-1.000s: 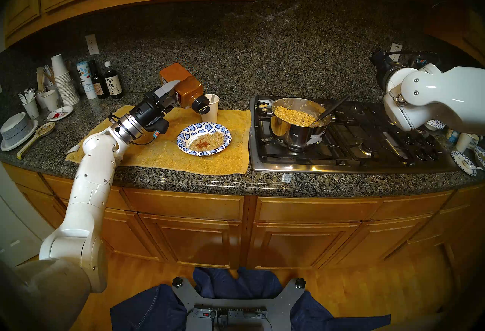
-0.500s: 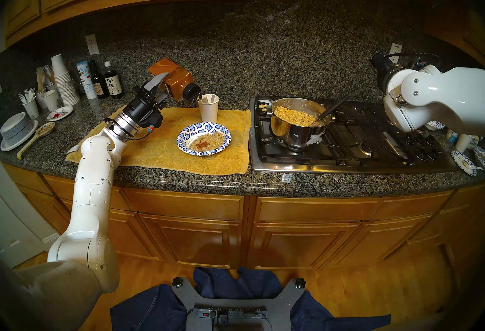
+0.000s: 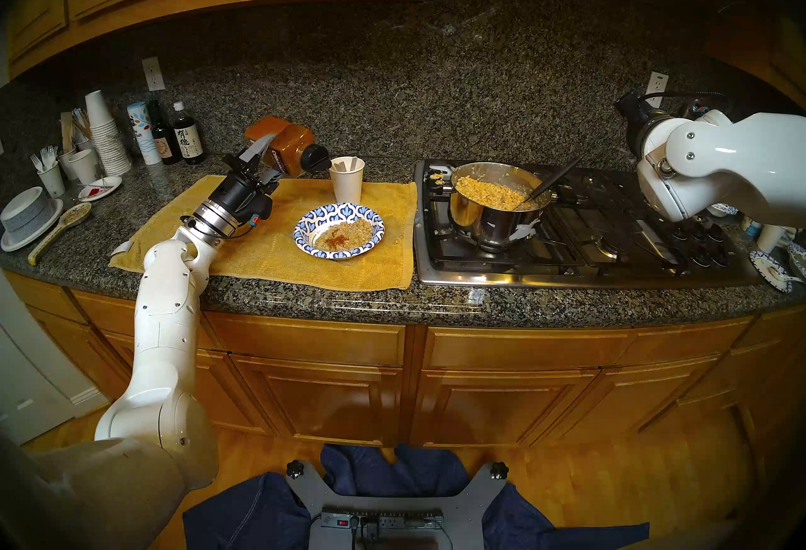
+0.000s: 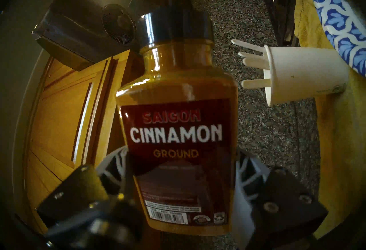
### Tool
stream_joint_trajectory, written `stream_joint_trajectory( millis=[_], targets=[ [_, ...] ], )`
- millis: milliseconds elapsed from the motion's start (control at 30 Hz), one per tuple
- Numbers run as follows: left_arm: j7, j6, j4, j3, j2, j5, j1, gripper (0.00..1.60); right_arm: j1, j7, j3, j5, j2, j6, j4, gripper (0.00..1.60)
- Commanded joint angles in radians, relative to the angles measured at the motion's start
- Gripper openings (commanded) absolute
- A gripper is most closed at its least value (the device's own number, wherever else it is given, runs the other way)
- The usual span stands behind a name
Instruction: Scoop oatmeal into bowl, add cinnamon, and put a spoon inside bowl
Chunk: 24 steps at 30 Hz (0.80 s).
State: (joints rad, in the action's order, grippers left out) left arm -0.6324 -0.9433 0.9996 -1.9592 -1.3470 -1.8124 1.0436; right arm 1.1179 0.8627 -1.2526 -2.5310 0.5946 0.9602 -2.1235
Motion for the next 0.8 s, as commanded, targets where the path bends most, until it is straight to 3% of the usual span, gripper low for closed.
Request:
stream_joint_trajectory(
  millis=[0,767],
  targets=[
    [0.025,0.006,0.028,-0.038,-0.031,0.051,-0.082,0.0,0.021,0.0,0.016,0.005,0.004,0.0,0.009,1.6],
    [0.249,0.038,0.053,-0.126,-0.085,0.082,-0.175,0.0,0.017,-0.002,0.006,-0.019,0.012,0.0,0.008,1.6]
  ],
)
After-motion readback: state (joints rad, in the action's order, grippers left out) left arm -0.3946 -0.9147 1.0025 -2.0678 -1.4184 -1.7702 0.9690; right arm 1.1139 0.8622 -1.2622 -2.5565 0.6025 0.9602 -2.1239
